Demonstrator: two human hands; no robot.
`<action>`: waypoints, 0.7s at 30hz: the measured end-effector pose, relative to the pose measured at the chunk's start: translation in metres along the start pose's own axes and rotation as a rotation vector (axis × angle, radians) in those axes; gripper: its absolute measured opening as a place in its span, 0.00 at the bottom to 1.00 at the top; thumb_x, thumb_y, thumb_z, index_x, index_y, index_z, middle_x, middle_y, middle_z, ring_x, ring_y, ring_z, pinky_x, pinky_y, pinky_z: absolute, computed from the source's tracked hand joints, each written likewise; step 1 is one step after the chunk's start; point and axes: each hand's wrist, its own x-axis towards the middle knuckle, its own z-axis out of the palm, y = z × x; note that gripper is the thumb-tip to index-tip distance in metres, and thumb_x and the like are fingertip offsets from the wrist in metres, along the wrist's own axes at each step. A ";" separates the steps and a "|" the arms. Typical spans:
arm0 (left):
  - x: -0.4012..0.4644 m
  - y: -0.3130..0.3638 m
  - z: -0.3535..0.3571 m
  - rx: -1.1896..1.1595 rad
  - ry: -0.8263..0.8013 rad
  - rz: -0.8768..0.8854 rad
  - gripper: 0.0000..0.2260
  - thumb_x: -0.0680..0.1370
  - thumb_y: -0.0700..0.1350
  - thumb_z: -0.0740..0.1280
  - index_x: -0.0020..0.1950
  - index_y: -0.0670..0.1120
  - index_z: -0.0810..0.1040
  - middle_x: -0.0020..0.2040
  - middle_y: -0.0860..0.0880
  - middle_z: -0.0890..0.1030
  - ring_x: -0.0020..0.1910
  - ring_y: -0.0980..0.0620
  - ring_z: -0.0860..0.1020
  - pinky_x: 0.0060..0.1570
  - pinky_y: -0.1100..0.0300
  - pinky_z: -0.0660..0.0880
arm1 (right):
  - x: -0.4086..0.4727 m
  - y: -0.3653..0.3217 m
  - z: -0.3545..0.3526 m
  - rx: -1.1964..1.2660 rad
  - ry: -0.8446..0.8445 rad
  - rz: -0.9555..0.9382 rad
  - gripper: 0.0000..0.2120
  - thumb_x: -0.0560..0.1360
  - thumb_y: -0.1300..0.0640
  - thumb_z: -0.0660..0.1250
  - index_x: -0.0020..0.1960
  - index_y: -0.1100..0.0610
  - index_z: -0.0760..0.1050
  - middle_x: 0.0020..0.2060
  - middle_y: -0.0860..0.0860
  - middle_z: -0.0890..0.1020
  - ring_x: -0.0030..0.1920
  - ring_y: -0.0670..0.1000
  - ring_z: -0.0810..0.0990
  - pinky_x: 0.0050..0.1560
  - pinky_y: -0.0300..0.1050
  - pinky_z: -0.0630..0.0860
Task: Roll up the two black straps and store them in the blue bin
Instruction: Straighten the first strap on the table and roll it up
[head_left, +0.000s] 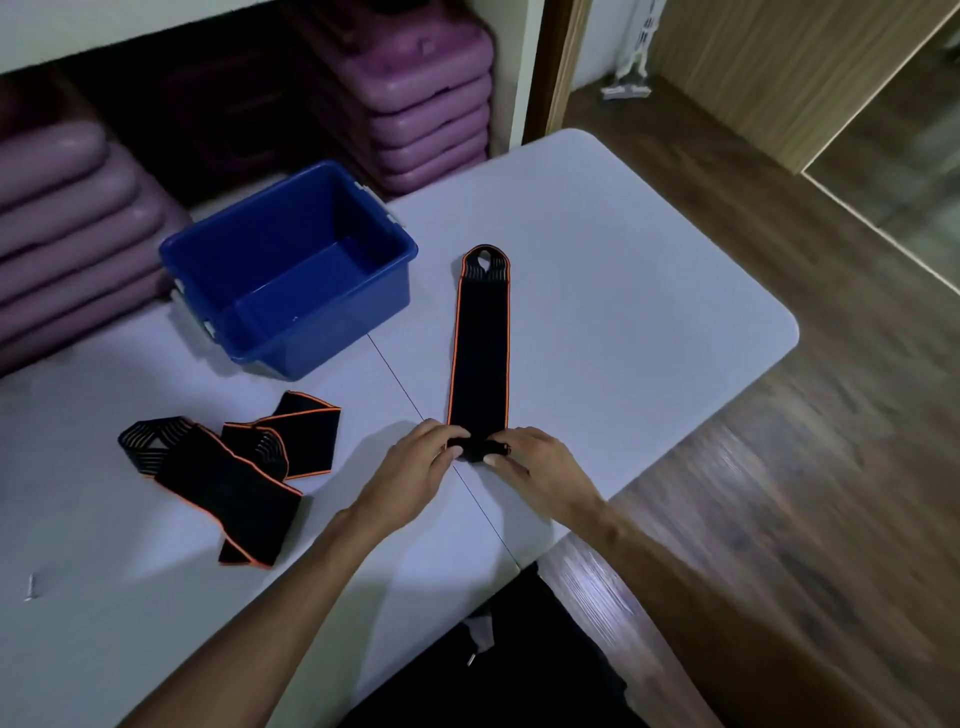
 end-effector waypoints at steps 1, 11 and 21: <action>0.005 0.000 0.000 -0.006 0.014 -0.031 0.11 0.81 0.45 0.60 0.62 0.49 0.76 0.52 0.52 0.77 0.50 0.55 0.75 0.52 0.60 0.72 | 0.004 -0.001 -0.002 0.011 -0.003 0.026 0.11 0.80 0.50 0.64 0.58 0.54 0.78 0.45 0.49 0.82 0.47 0.49 0.77 0.49 0.45 0.75; 0.037 0.003 0.012 -0.069 0.164 -0.253 0.11 0.79 0.41 0.65 0.60 0.45 0.80 0.49 0.48 0.74 0.45 0.56 0.74 0.46 0.74 0.69 | 0.031 0.002 0.001 0.159 0.057 0.279 0.12 0.79 0.52 0.66 0.59 0.56 0.79 0.42 0.42 0.72 0.40 0.41 0.75 0.43 0.29 0.68; 0.035 0.000 0.015 -0.050 0.306 -0.125 0.01 0.76 0.42 0.69 0.45 0.46 0.80 0.46 0.52 0.76 0.42 0.56 0.77 0.44 0.57 0.78 | 0.026 -0.001 0.006 0.170 0.146 0.262 0.06 0.80 0.56 0.63 0.56 0.52 0.76 0.54 0.48 0.70 0.41 0.46 0.77 0.46 0.37 0.74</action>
